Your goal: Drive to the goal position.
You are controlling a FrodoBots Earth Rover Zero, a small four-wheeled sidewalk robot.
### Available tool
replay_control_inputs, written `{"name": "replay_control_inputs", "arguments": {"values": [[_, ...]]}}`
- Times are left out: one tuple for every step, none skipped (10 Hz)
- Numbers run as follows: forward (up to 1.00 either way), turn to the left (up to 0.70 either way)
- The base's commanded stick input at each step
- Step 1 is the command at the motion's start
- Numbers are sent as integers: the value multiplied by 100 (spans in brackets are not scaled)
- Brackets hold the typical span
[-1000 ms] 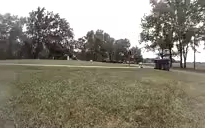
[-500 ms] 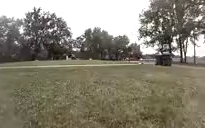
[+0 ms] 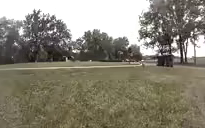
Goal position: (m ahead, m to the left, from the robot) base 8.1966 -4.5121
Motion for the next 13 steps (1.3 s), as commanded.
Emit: {"name": "replay_control_inputs", "arguments": {"values": [[70,0],[70,0],[70,0],[70,0],[70,0],[70,0],[70,0],[70,0],[70,0],[70,0],[70,-3],[70,-12],[70,-14]]}}
